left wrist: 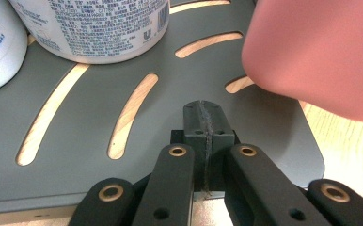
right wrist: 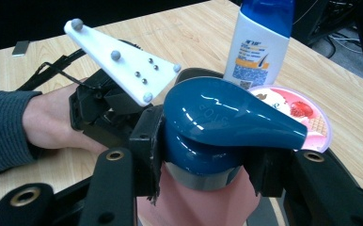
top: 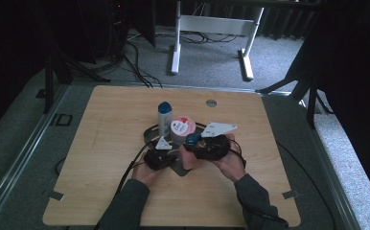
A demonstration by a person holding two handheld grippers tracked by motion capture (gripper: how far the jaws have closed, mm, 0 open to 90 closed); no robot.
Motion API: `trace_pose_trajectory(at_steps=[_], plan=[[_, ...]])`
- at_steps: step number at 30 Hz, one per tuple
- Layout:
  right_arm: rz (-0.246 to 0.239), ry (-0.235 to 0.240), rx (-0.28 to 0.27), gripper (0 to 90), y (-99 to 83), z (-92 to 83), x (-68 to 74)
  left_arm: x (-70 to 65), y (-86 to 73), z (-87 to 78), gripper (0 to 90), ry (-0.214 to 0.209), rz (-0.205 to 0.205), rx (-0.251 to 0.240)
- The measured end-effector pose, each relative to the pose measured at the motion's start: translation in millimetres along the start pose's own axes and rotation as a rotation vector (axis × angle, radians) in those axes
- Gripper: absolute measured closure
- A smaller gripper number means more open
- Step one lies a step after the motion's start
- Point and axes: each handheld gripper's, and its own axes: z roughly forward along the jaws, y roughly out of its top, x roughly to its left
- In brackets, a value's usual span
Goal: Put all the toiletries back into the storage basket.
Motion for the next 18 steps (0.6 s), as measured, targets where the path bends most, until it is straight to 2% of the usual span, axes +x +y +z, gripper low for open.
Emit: trace_pose_trajectory(at_steps=[18], plan=[[0.011, -0.035, -0.002, 53.2, 4.5, -2.9, -13.3, 0.2, -0.1, -0.1, 90.0, -0.001, 0.004, 0.001]])
